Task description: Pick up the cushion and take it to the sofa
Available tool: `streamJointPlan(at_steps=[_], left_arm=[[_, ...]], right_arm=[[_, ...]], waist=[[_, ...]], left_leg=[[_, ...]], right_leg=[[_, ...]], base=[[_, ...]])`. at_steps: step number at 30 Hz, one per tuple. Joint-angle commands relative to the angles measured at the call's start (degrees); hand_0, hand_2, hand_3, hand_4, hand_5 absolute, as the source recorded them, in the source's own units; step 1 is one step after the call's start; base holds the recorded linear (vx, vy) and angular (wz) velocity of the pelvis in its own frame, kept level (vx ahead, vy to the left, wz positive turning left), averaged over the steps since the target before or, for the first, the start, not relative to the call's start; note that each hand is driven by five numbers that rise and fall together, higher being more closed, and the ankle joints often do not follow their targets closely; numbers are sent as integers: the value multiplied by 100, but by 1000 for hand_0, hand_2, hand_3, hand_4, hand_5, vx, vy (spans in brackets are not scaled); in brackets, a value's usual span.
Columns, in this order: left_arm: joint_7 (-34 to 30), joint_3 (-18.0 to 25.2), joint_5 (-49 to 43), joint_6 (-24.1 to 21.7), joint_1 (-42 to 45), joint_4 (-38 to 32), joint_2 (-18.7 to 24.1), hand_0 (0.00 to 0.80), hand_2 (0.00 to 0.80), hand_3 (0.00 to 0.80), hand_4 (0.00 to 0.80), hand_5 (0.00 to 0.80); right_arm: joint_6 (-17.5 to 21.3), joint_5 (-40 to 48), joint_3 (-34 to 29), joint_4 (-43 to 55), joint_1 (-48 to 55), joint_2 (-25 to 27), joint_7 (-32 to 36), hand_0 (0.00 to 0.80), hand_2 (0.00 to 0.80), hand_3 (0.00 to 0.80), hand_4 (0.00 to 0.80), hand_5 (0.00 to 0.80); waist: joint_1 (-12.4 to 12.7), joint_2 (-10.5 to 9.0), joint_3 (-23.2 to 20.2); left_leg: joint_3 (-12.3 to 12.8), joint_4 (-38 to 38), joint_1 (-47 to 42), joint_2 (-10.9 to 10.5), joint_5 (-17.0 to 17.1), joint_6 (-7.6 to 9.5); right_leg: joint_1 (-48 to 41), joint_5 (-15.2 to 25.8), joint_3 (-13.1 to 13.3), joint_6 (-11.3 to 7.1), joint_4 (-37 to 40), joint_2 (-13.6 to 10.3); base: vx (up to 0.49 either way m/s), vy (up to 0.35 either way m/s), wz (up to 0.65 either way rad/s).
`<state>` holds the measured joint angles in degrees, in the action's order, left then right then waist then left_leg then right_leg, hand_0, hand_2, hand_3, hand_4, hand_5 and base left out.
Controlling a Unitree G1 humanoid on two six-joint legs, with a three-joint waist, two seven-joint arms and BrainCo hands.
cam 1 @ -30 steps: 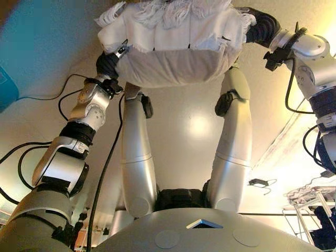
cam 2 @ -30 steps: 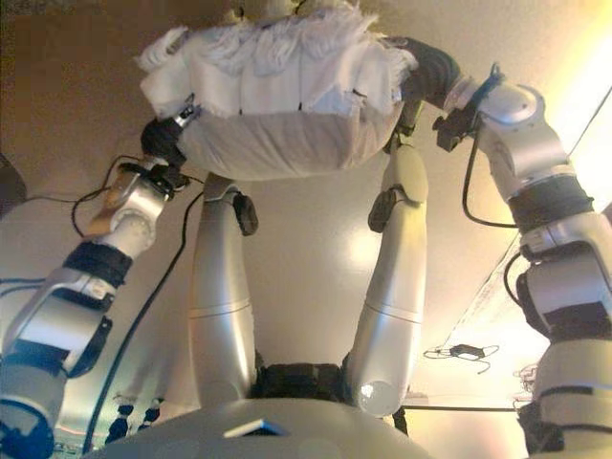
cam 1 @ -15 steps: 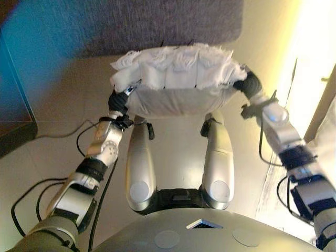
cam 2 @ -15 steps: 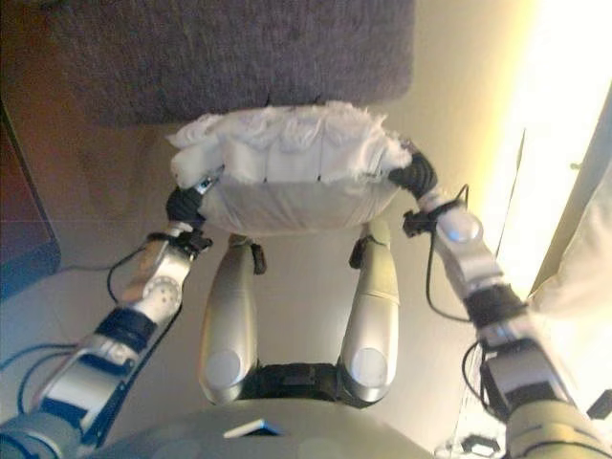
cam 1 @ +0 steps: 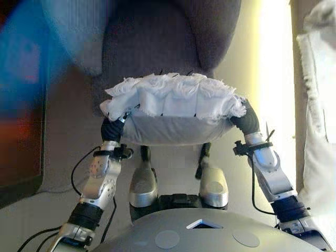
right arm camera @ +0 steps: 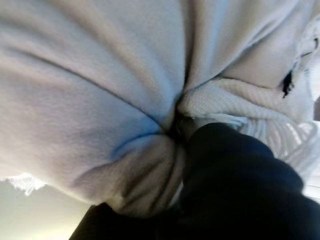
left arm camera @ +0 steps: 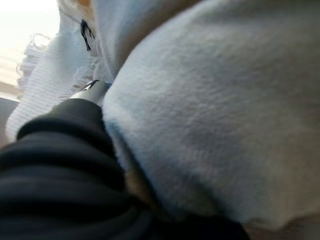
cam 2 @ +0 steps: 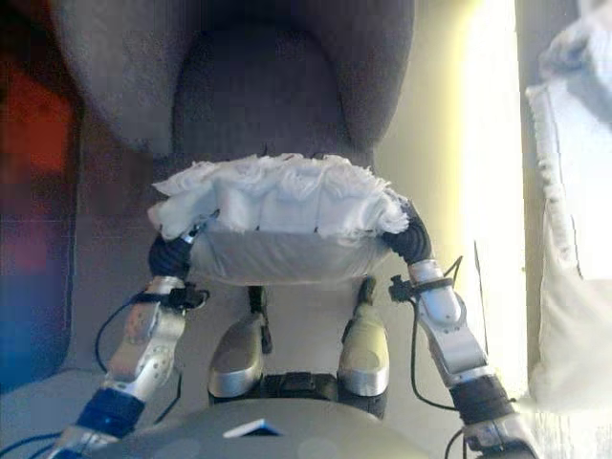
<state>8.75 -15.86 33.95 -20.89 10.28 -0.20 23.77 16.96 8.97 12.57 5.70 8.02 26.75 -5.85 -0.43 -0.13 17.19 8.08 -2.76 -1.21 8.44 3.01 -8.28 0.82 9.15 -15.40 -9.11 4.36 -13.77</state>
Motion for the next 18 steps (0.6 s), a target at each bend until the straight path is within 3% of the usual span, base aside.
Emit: streamJointPlan(at_steps=[1, 7, 12, 18], left_arm=[[80, 103, -482, -933, -260, -928, 42, 800, 800, 800, 800, 800], [88, 118, -499, -991, -227, -1170, -36, 800, 800, 800, 800, 800], [355, 100, -1078, -1115, -277, -1292, 52, 800, 800, 800, 800, 800], [148, 247, -804, -992, -172, -1344, 174, 800, 800, 800, 800, 800]], right_arm=[[729, -308, 7, 989, -174, 64, -432, 800, 800, 800, 800, 800], [753, -392, 157, 1171, -172, -48, -527, 800, 800, 800, 800, 800], [799, -474, 280, 1236, -229, -10, -528, 800, 800, 800, 800, 800], [756, -386, 222, 1215, -172, 119, -762, 800, 800, 800, 800, 800]], waist=[[77, -8, -897], [37, -41, -1101], [19, -48, -1170], [32, -59, -1170]], left_leg=[[292, -73, -130, 144, 51, 182], [374, -169, -520, 192, -85, 174], [396, -202, -654, 230, -123, 164], [381, -212, -711, 292, -131, 147]], right_leg=[[-344, -277, -234, -226, -229, -293], [-682, -268, -279, -221, -39, -249], [-790, -314, -272, -191, -8, -206], [-845, -374, -246, -153, -10, -141]], base=[[82, -37, -4], [57, -46, -3], [53, -31, -1], [41, -55, -4]])
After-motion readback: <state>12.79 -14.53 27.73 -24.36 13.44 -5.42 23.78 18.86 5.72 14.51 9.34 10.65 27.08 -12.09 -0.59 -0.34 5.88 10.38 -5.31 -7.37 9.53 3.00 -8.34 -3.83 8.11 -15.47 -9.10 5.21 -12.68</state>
